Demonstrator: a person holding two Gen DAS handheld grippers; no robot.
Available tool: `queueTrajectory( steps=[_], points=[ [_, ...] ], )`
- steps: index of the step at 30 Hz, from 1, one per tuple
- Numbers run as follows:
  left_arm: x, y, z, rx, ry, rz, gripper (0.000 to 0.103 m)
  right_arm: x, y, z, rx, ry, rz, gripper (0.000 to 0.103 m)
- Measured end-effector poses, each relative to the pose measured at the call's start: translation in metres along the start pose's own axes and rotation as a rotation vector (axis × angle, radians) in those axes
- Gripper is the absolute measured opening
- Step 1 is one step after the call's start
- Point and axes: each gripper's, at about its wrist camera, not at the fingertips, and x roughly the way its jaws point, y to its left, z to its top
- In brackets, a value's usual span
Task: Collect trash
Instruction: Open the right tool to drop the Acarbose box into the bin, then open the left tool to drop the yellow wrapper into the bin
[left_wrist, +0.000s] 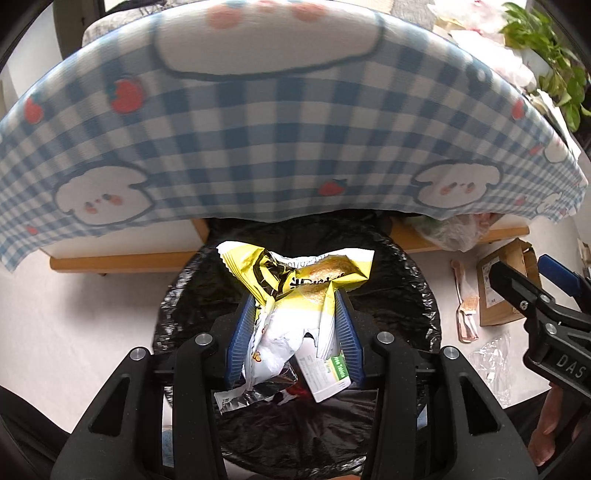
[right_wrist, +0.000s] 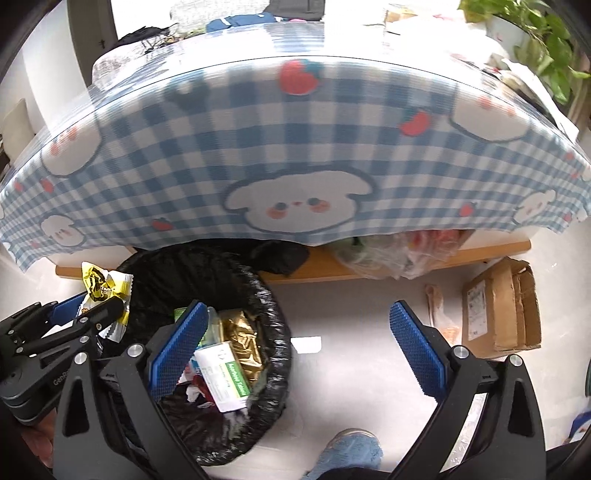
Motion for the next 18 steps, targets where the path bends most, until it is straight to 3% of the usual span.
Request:
queueTrajectory(
  steps=[10, 15, 18],
  points=[
    [0.005, -0.01, 0.001, 0.001, -0.013, 0.001, 0.06, -0.002, -0.011, -0.003, 0.001, 0.005, -0.018, 0.095],
    [-0.002, -0.004, 0.004, -0.008, -0.039, 0.014, 0.083, -0.005, -0.003, 0.001, -0.015, 0.003, -0.017, 0.095],
    [-0.014, 0.008, 0.008, -0.026, -0.065, 0.026, 0.09, -0.01, 0.006, 0.006, -0.031, -0.003, -0.011, 0.095]
  ],
)
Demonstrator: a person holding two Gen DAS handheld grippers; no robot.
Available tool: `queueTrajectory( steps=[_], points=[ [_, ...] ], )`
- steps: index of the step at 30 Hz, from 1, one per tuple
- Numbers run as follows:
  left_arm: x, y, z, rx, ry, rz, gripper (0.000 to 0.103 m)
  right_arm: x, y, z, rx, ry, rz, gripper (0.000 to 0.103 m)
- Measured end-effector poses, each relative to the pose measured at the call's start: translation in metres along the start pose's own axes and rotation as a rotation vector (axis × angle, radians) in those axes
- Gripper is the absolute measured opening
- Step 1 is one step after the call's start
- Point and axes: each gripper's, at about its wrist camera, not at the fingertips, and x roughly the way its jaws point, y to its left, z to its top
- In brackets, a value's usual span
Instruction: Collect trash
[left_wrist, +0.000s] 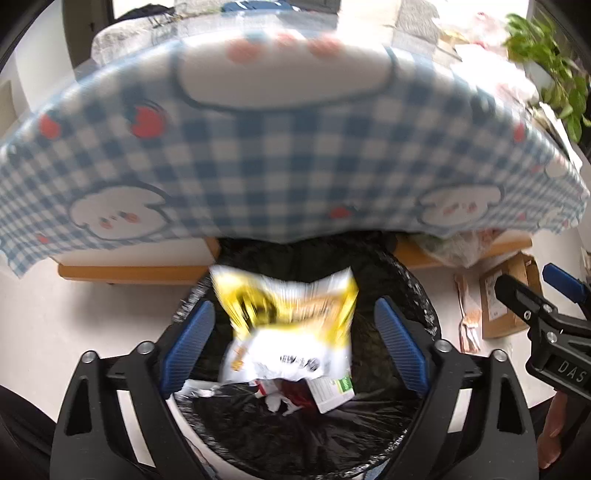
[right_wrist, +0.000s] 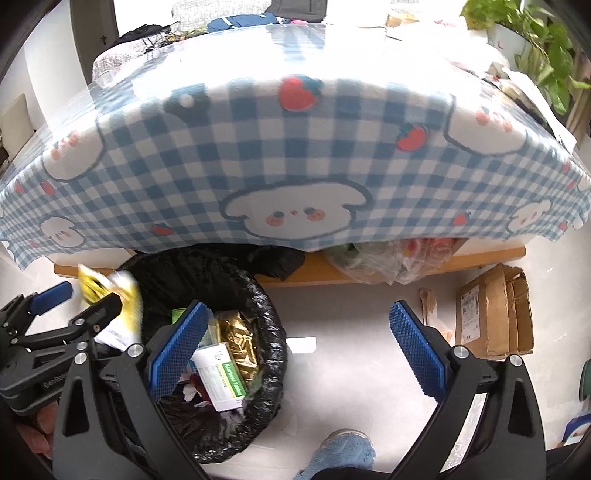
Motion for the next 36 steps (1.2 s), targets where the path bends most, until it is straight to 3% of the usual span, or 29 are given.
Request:
queueTrajectory(
  steps=[5, 12, 19, 36],
  points=[
    [-0.033, 0.025, 0.017, -0.04, -0.051, 0.001, 0.097, -0.017, 0.018, 0.015, -0.025, -0.013, 0.01, 0.095],
    [-0.097, 0.043, 0.039, -0.027, -0.136, 0.019, 0.097, -0.065, 0.041, 0.041, -0.037, -0.073, 0.03, 0.095],
    [-0.136, 0.052, 0.047, -0.014, -0.167, 0.011, 0.097, -0.109, 0.053, 0.053, -0.032, -0.145, 0.052, 0.095],
    [-0.147, 0.055, 0.049, -0.004, -0.178, 0.027, 0.097, -0.12, 0.057, 0.055, -0.038, -0.162, 0.058, 0.095]
  ],
)
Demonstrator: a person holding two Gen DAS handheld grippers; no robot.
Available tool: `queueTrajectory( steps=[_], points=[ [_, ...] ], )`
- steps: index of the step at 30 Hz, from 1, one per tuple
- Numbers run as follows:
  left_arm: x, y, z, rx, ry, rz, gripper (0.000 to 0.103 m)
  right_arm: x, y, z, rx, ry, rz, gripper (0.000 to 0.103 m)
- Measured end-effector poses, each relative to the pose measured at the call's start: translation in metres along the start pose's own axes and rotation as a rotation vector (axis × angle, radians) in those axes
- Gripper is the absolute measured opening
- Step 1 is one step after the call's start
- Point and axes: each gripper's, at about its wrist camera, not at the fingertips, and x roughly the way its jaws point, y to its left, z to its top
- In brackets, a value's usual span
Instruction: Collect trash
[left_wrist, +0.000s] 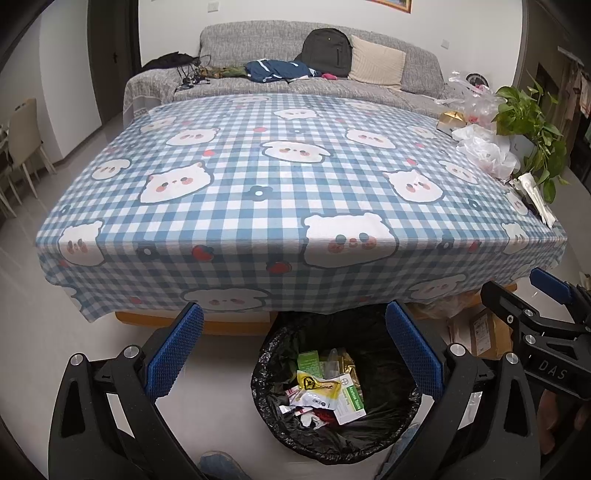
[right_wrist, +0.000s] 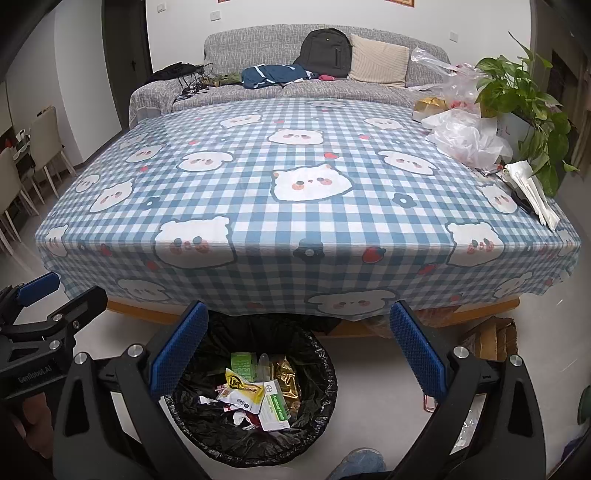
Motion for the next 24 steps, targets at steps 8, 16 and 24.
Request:
queueTrajectory(
  steps=[8, 16, 24],
  points=[
    [0.0022, -0.0031, -0.0014, 0.011, 0.003, -0.004, 0.097, 0.0014, -0.0008, -0.0008, -0.002, 0.001, 0.0, 0.095],
    [0.0023, -0.0037, -0.0034, 0.012, 0.005, -0.002, 0.097, 0.0014, -0.0002, -0.0026, -0.004, 0.002, 0.002, 0.095],
    [0.0008, -0.0024, -0.0053, 0.011, 0.006, -0.001, 0.097, 0.0014, 0.0002, -0.0043, -0.002, 0.003, 0.002, 0.095]
  ],
)
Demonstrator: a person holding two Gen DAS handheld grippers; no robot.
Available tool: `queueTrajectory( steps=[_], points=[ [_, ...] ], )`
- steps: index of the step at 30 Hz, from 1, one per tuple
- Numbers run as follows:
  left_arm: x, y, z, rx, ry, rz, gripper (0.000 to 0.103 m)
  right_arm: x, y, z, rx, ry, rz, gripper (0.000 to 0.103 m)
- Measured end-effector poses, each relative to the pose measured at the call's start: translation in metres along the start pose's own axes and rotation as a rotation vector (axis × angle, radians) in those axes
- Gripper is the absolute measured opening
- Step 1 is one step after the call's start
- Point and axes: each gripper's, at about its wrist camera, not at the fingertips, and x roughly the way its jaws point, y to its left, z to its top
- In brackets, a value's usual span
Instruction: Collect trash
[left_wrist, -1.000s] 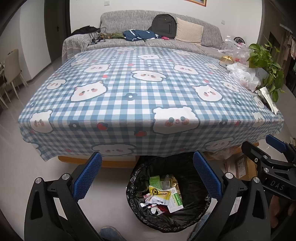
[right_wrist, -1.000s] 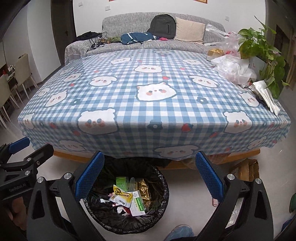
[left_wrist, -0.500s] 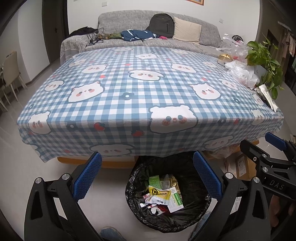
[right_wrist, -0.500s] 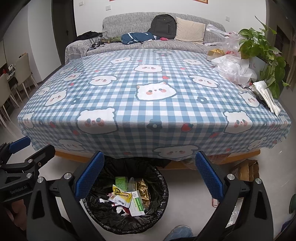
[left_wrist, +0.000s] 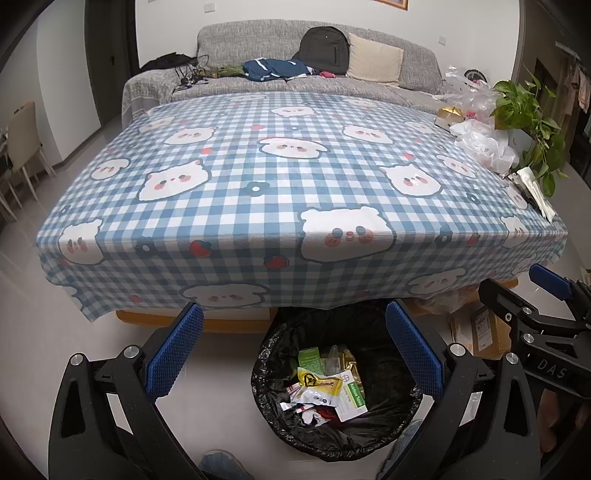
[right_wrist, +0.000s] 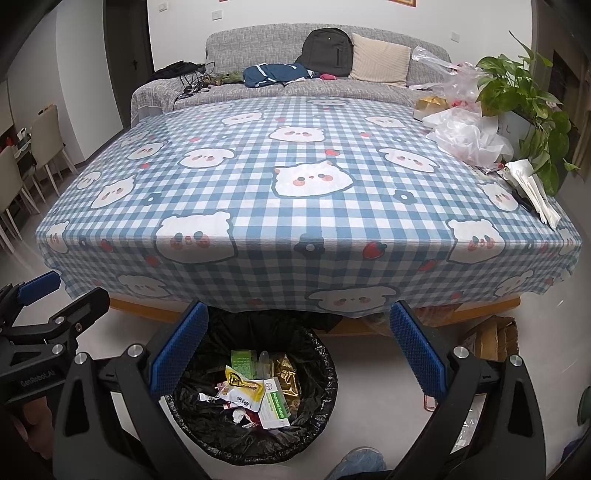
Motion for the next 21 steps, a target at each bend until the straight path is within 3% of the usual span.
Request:
queueTrajectory(
  steps=[21],
  points=[
    [0.0025, -0.0015, 0.0, 0.002, 0.009, 0.021, 0.097, 0.0019, 0.002, -0.0021, -0.008, 0.007, 0.002, 0.095]
  ],
)
